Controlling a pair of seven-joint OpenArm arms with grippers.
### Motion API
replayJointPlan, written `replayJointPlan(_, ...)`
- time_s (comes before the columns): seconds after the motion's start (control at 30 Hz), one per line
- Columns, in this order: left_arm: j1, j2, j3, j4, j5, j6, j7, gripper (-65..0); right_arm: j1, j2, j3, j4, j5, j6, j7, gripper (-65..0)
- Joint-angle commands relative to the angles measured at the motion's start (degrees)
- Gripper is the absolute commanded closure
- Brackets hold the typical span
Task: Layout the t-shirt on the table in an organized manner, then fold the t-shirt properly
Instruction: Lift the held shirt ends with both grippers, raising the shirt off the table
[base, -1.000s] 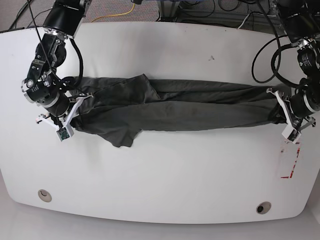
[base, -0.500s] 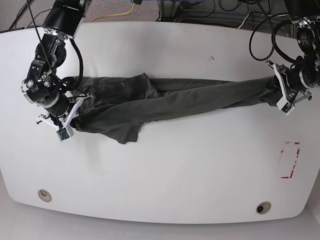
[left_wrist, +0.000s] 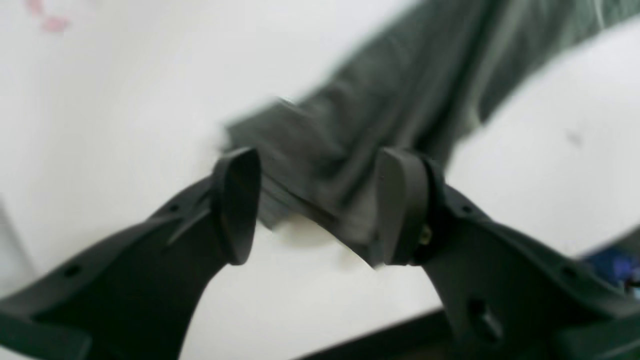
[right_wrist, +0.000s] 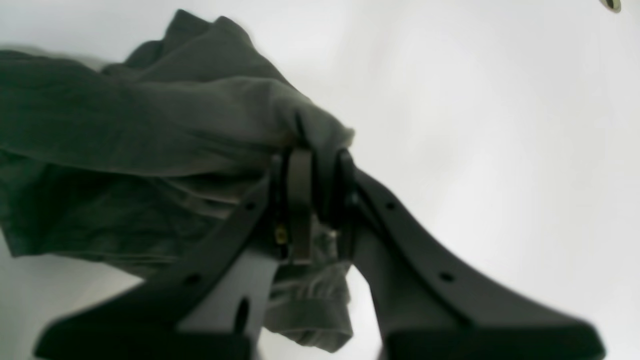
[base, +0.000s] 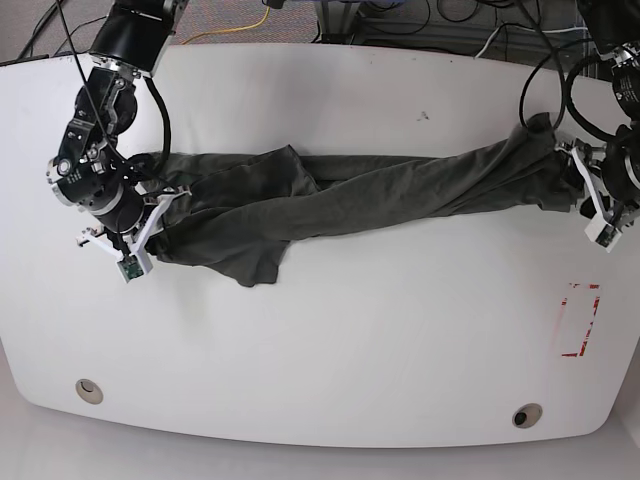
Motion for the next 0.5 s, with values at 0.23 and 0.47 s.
replayJointPlan(0.23, -4.6, 1.1, -0.1, -12.2, -0.6, -0.1, -0.6, -34.9, 1.1, 0.4, 0.0, 0.9, 0.6, -0.1, 1.3, -6.5)
replayJointPlan(0.47, -6.3, 1.4, 2.9, -22.0, -0.6, -0.1, -0.6, -34.6, 1.1, 0.4, 0.1, 0.9, 0.6, -0.1, 1.3, -6.5)
